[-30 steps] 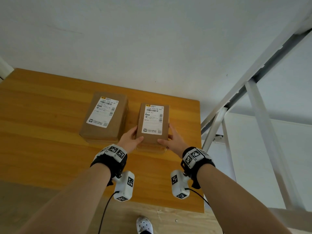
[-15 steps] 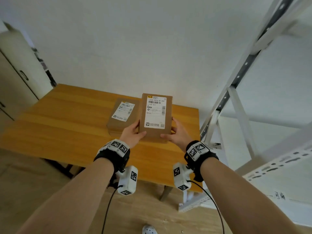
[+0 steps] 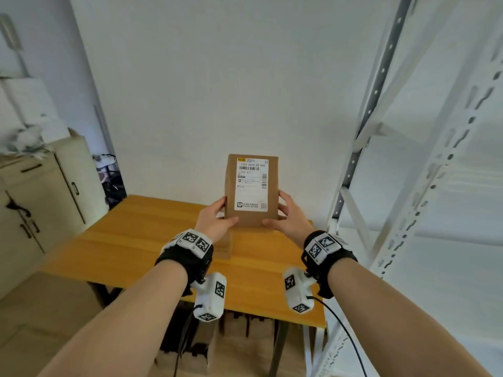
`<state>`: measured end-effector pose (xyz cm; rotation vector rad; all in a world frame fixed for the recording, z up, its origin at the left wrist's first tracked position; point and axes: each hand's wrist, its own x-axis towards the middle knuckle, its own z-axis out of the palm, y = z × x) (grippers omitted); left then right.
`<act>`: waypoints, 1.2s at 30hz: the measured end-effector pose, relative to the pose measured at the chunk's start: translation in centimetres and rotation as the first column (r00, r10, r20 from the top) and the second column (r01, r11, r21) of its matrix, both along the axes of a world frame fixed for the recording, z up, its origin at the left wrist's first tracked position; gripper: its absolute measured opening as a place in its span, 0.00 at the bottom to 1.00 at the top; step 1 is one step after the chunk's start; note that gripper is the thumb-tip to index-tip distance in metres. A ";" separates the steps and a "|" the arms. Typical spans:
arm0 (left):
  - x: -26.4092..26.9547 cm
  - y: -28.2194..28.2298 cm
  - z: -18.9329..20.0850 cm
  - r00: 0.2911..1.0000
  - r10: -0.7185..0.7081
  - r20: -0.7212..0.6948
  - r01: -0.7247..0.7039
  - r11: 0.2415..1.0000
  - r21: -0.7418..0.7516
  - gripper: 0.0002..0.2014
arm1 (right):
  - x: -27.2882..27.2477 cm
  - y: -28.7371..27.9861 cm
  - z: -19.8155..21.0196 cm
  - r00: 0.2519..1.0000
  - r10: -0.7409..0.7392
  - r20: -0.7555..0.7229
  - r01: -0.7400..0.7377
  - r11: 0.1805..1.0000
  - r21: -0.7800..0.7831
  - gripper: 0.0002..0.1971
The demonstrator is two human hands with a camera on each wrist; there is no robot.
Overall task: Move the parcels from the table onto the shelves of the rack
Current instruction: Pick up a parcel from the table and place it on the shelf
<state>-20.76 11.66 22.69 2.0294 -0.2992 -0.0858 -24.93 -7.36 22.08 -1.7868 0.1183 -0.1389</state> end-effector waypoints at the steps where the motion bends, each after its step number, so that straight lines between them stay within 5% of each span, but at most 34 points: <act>1: -0.5 0.2 0.7 1.000 -0.002 0.012 0.002 1.000 -0.005 0.34 | -0.6 0.2 0.7 1.000 -0.007 0.017 0.007 1.000 0.000 0.47; 20: -6.9 1.1 7.7 0.998 -0.006 0.070 0.015 0.990 -0.137 0.34 | -7.0 1.1 7.6 0.991 -0.023 0.133 0.031 0.998 -0.059 0.47; 36: -19.6 -5.4 10.6 0.988 -0.059 0.145 0.077 0.990 -0.120 0.34 | -20.0 -6.3 9.5 0.981 -0.051 0.189 0.060 0.997 -0.044 0.45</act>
